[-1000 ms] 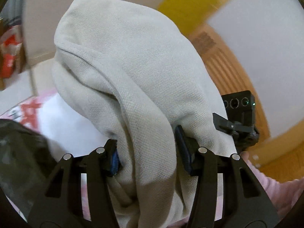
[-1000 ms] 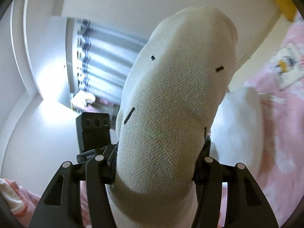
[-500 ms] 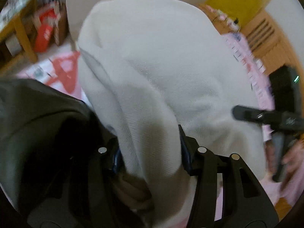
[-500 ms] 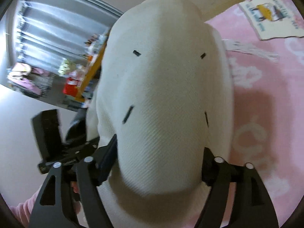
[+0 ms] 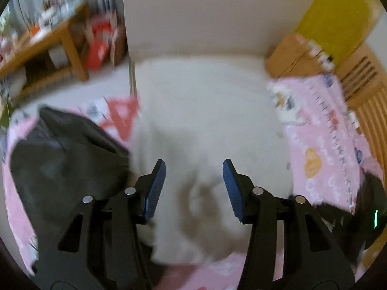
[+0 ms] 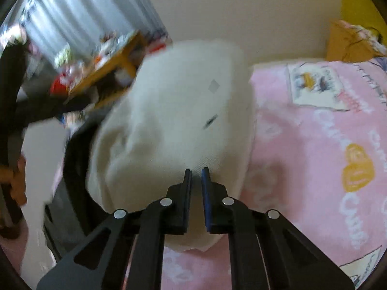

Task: Fold large clothes
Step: 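Lift the bundle with both tools and carry it toward the pillow, then lower the bundle onto the bed beside the black jacket and open both tools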

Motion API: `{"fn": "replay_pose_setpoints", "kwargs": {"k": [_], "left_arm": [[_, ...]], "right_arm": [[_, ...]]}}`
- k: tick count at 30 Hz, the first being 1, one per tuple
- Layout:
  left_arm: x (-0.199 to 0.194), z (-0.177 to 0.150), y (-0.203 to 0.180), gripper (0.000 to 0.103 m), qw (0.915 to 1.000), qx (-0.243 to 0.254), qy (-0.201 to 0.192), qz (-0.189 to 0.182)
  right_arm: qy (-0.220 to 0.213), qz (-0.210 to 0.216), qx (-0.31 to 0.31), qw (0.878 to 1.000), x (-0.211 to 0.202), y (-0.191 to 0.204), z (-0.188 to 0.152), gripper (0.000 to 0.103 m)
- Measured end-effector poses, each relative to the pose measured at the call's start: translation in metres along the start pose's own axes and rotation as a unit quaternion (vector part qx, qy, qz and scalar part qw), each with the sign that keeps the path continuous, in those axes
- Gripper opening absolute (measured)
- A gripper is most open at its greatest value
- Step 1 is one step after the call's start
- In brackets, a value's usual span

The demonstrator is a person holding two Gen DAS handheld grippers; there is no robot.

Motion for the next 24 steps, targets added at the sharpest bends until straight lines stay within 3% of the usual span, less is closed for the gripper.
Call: {"fn": "replay_pose_setpoints", "kwargs": {"k": [1,3,7,9,11,13,16,19,20,22,24], "left_arm": [[0.028,-0.004,-0.002,0.048,0.9994,-0.004,0.026,0.023],[0.061,-0.018,0.002,0.048,0.9978,0.009,0.029,0.059],[0.056,-0.054,0.017,0.047,0.9973,0.023,-0.01,0.069],[0.049,-0.062,0.022,0.046,0.9966,0.029,-0.028,0.072],[0.038,-0.065,0.028,0.044,0.9963,0.032,-0.047,0.065],[0.014,-0.07,0.03,0.045,0.9954,0.022,-0.069,0.062],[0.028,-0.08,0.039,0.045,0.9967,0.01,-0.038,0.071],[0.037,-0.091,0.044,0.045,0.9962,0.006,-0.043,0.076],[0.039,-0.092,0.045,0.045,0.9956,0.01,-0.049,0.079],[0.044,-0.094,0.047,0.046,0.9948,0.013,-0.053,0.086],[0.05,-0.09,0.051,0.047,0.9946,0.014,-0.054,0.088]], "right_arm": [[0.01,-0.018,-0.014,1.0,0.009,0.006,-0.002,0.009],[0.031,-0.045,-0.022,0.998,0.023,0.013,-0.004,0.009],[0.052,-0.083,-0.066,0.993,0.033,0.023,-0.02,0.009],[0.049,-0.068,-0.066,0.994,0.023,0.024,-0.012,0.009],[0.039,-0.055,-0.048,0.997,0.007,0.017,0.003,0.008],[-0.013,-0.063,-0.047,0.997,-0.015,0.012,0.033,0.008],[-0.034,-0.051,-0.052,0.997,-0.013,0.008,0.098,0.009],[0.017,-0.038,-0.056,0.998,0.035,-0.001,0.149,0.01],[0.06,-0.049,-0.059,0.995,0.065,-0.007,0.163,0.009],[0.123,-0.052,-0.043,0.99,0.118,-0.023,0.175,0.006],[0.143,-0.055,-0.035,0.987,0.147,-0.032,0.178,0.005]]}}
Point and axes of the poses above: each gripper's, at about its wrist camera, not at the fingertips, and x roughly the way its jaws point, y to its left, z to its top, the point moved 1 cm from there along x, roughly the way its jaws point, and after that the axes turned 10 degrees about -x, right-handed, at the moved point
